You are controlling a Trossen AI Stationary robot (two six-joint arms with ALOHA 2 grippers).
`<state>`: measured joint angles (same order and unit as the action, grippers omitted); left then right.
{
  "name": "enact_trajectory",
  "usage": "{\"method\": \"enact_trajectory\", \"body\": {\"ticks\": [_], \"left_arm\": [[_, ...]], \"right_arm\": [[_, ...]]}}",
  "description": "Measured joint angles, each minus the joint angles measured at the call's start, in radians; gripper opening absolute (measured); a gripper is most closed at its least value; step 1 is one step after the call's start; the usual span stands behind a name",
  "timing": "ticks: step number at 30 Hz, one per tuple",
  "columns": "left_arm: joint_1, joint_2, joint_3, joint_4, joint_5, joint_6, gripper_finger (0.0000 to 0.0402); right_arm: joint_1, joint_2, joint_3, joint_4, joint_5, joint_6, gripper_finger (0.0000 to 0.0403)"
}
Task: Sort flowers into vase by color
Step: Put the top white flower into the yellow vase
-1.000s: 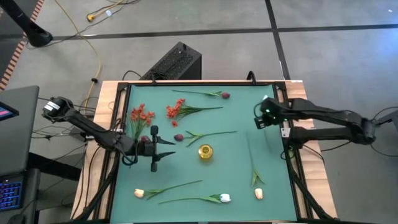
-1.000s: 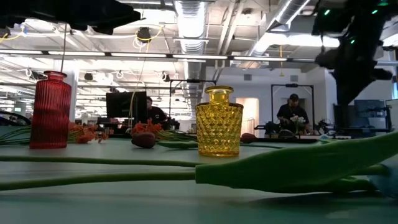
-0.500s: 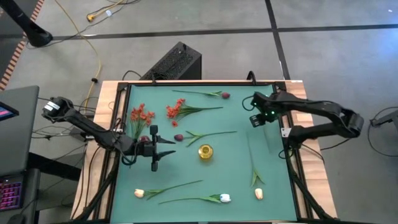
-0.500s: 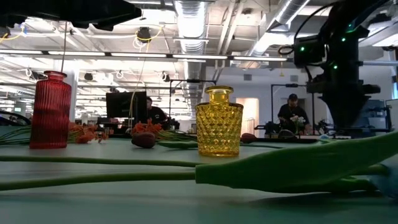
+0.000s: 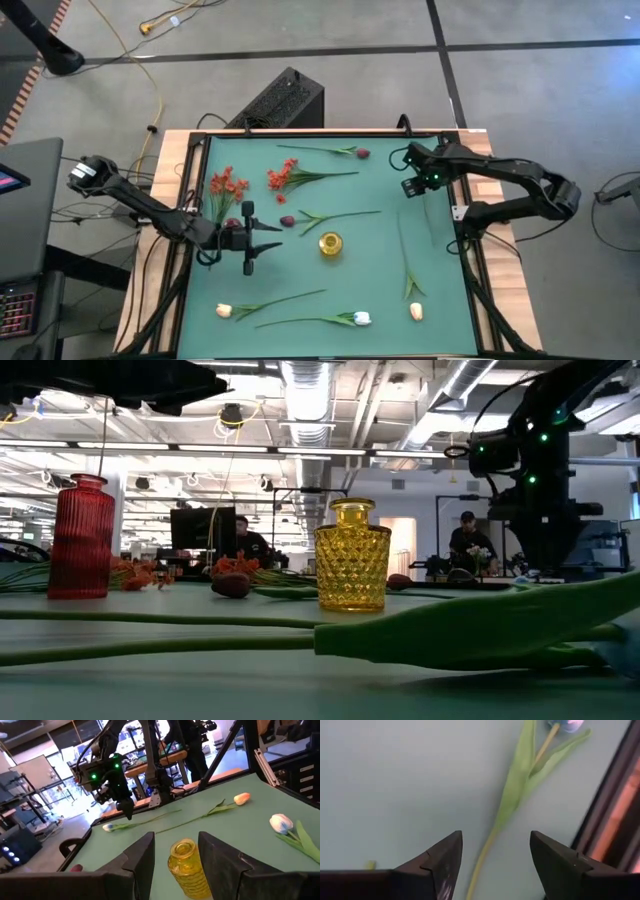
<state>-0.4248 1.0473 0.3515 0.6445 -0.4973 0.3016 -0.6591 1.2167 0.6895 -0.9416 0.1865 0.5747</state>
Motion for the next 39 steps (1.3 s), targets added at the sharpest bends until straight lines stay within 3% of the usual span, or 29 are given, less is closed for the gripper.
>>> {"method": "enact_trajectory", "body": {"ticks": [7, 20, 24, 32, 39], "left_arm": [[0.000, 0.000, 0.000, -0.010, 0.000, -0.025, 0.0142], [0.000, 0.000, 0.000, -0.007, 0.000, -0.026, 0.0142], [0.000, 0.000, 0.000, -0.003, 0.000, -0.013, 0.0142], [0.000, 0.000, 0.000, -0.002, -0.007, -0.010, 0.0141], [0.000, 0.000, 0.000, -0.002, -0.008, -0.010, 0.0142]], "right_arm": [[-0.048, 0.001, -0.133, 0.151, -0.009, 0.008, 0.0259], [-0.060, -0.005, -0.234, 0.302, 0.026, 0.082, 0.0248], [-0.038, -0.004, -0.248, 0.339, 0.030, 0.083, 0.0205], [0.024, -0.026, -0.254, 0.450, 0.034, 0.050, 0.0025], [0.086, -0.123, -0.174, 0.586, -0.003, 0.053, 0.0038]]}}
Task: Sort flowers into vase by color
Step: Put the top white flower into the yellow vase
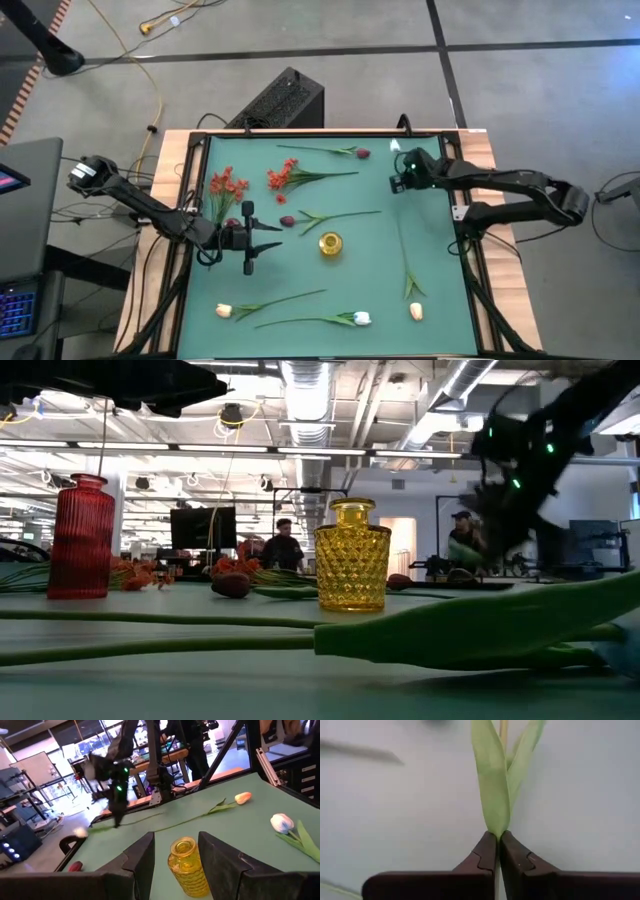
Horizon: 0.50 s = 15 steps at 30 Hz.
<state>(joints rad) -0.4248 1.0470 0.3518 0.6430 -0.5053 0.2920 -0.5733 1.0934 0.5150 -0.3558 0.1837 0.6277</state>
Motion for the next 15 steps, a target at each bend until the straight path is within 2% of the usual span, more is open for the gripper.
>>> {"method": "enact_trajectory", "body": {"ticks": [3, 9, 15], "left_arm": [[0.000, 0.000, 0.000, 0.000, -0.002, 0.000, 0.0141], [0.000, 0.000, 0.000, 0.000, -0.005, 0.000, 0.0141], [0.001, 0.000, 0.000, -0.001, -0.006, 0.008, 0.0141]], "right_arm": [[0.047, -0.060, 0.049, 0.111, -0.019, -0.015, 0.0028], [0.194, -0.142, 0.066, 0.499, -0.078, -0.101, 0.0028], [0.391, -0.120, 0.067, 0.890, -0.107, -0.193, 0.0029]]}}
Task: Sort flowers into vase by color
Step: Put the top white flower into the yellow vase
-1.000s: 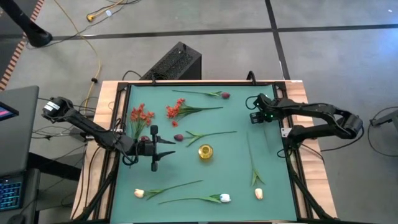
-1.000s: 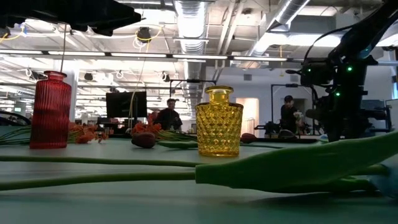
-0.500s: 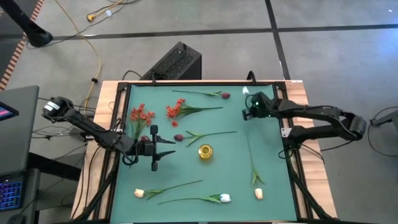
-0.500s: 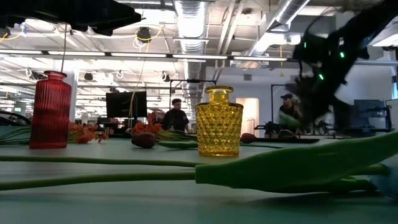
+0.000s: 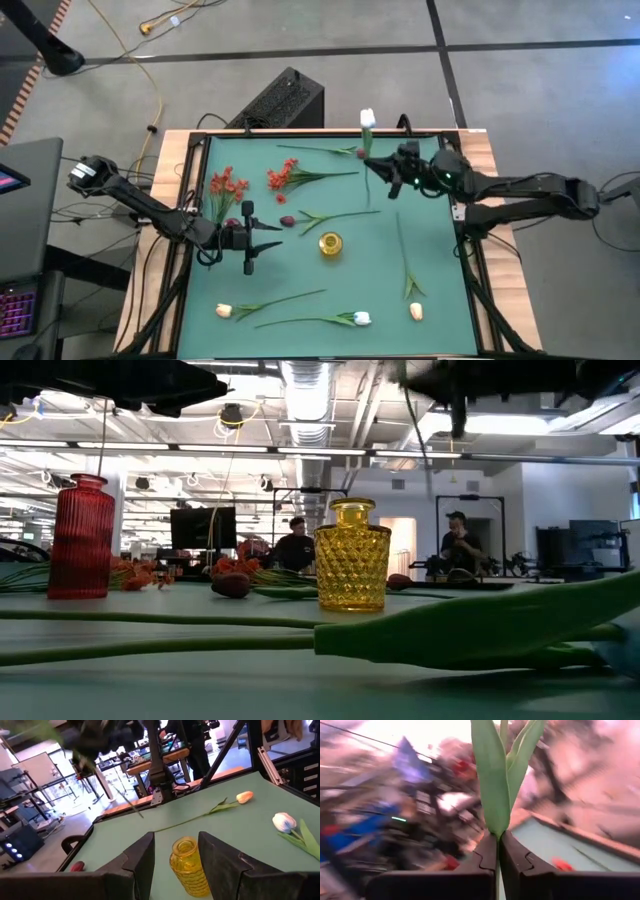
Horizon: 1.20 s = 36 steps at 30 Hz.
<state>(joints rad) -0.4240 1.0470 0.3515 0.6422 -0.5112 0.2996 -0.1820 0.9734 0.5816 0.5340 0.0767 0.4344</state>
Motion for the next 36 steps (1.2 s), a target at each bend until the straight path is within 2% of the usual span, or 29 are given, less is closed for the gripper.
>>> {"method": "enact_trajectory", "body": {"ticks": [8, 13, 17, 24, 31, 36], "left_arm": [[0.002, 0.000, 0.000, 0.004, -0.003, 0.006, 0.0142], [0.010, 0.000, 0.000, 0.005, -0.006, 0.006, 0.0142], [0.022, 0.000, 0.000, 0.004, -0.006, -0.005, 0.0141], [0.028, 0.000, 0.000, -0.001, -0.006, -0.014, 0.0142], [0.028, 0.000, 0.000, -0.004, -0.005, -0.023, 0.0142], [0.028, 0.000, 0.000, -0.010, -0.002, -0.024, 0.0142]], "right_arm": [[0.199, 0.178, 0.000, 0.436, 0.004, -0.188, 0.0032], [0.247, 0.316, 0.000, 0.634, 0.006, -0.205, 0.0028], [0.261, 0.385, 0.002, 0.716, 0.009, -0.185, 0.0031], [0.286, 0.474, 0.084, 0.703, 0.006, -0.147, 0.0030], [0.329, 0.481, 0.162, 0.464, 0.001, -0.187, 0.0032], [0.347, 0.465, 0.168, 0.435, 0.003, -0.242, 0.0031]]}}
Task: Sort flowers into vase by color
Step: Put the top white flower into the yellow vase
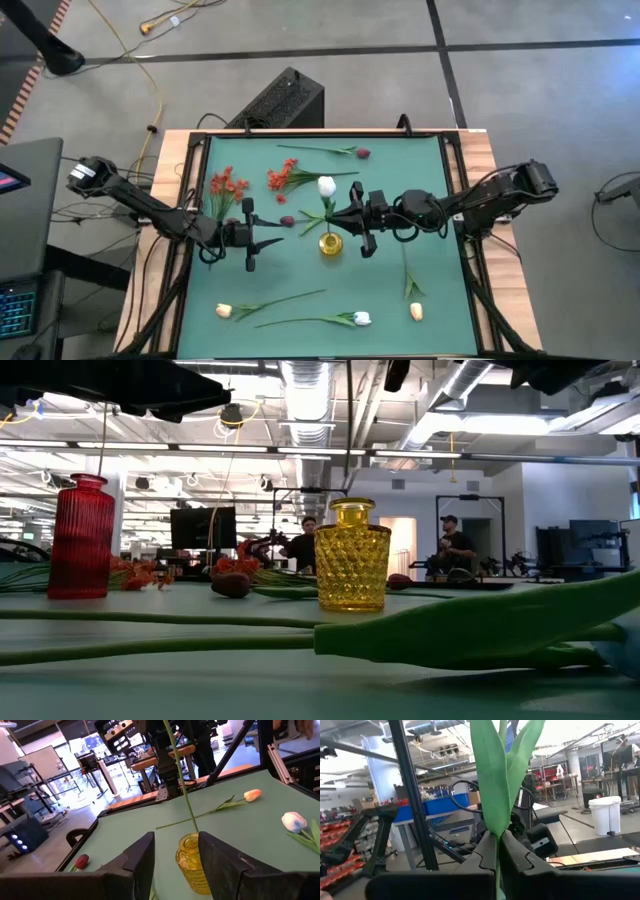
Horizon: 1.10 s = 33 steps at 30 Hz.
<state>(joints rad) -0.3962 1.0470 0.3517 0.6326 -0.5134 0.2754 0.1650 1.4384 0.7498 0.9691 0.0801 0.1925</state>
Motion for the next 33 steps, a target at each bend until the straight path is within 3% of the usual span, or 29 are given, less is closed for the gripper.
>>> {"method": "enact_trajectory", "body": {"ticks": [18, 28, 33], "left_arm": [[0.000, 0.000, 0.000, 0.002, -0.001, -0.001, 0.0142], [0.000, 0.000, 0.000, 0.002, -0.004, 0.000, 0.0142], [0.000, 0.000, 0.000, 0.003, -0.003, -0.001, 0.0142]], "right_arm": [[-0.003, 0.007, -0.001, -0.149, 0.052, -0.043, 0.0035], [-0.010, 0.007, -0.001, -0.229, 0.052, 0.022, 0.0081], [-0.022, 0.007, -0.001, -0.260, 0.052, 0.036, 0.0125]]}}
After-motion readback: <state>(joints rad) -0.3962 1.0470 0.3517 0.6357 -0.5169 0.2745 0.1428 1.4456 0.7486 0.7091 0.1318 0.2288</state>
